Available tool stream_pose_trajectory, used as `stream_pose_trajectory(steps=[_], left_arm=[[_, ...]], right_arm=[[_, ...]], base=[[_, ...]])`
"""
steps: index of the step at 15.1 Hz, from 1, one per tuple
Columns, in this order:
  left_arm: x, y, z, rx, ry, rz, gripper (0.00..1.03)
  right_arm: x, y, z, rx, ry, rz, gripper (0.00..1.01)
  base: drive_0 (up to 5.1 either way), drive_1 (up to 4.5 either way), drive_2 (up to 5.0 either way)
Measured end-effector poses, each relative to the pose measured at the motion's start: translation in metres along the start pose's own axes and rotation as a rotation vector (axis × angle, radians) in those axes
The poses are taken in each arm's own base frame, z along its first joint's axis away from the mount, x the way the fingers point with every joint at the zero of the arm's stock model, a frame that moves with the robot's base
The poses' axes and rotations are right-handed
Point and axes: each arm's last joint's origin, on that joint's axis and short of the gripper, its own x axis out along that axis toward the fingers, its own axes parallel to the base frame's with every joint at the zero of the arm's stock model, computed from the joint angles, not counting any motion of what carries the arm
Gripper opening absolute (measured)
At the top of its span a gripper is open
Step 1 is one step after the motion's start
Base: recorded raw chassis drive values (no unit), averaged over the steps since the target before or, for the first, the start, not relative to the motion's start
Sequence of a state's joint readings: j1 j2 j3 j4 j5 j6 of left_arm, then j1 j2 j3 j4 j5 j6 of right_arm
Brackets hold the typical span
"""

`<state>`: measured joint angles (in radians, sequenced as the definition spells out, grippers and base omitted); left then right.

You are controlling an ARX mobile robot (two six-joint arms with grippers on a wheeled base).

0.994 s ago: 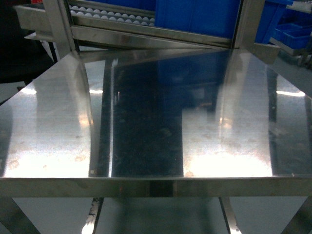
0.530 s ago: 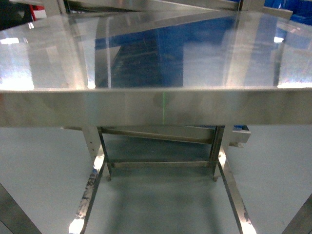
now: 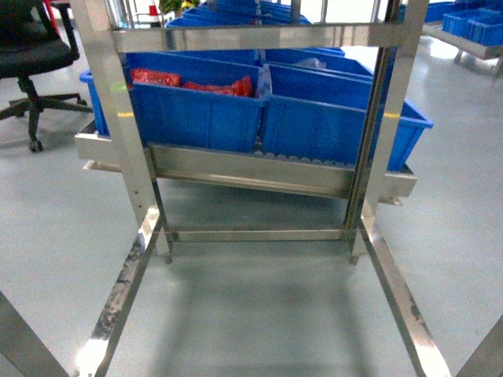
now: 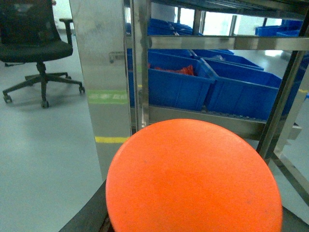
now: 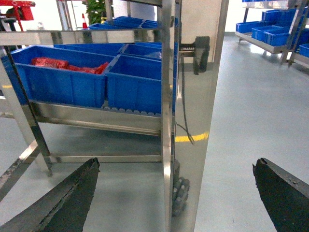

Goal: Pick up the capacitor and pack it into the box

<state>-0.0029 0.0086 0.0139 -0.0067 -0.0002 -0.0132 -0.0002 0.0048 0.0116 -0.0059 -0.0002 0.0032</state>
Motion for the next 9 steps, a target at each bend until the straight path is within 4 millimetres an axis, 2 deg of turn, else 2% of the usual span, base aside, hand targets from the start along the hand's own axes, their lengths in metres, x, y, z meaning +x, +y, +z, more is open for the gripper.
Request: stream_pose_trajectory(steps=[9], left_arm=[[0.0000,0.0000,-0.0001,0.003,0.001,0.000,0.44]], right_arm=[[0.0000,0.0000,0.0000,-0.001,0.000,0.000,0.98]], base=[[0.0,0.00,0.0]])
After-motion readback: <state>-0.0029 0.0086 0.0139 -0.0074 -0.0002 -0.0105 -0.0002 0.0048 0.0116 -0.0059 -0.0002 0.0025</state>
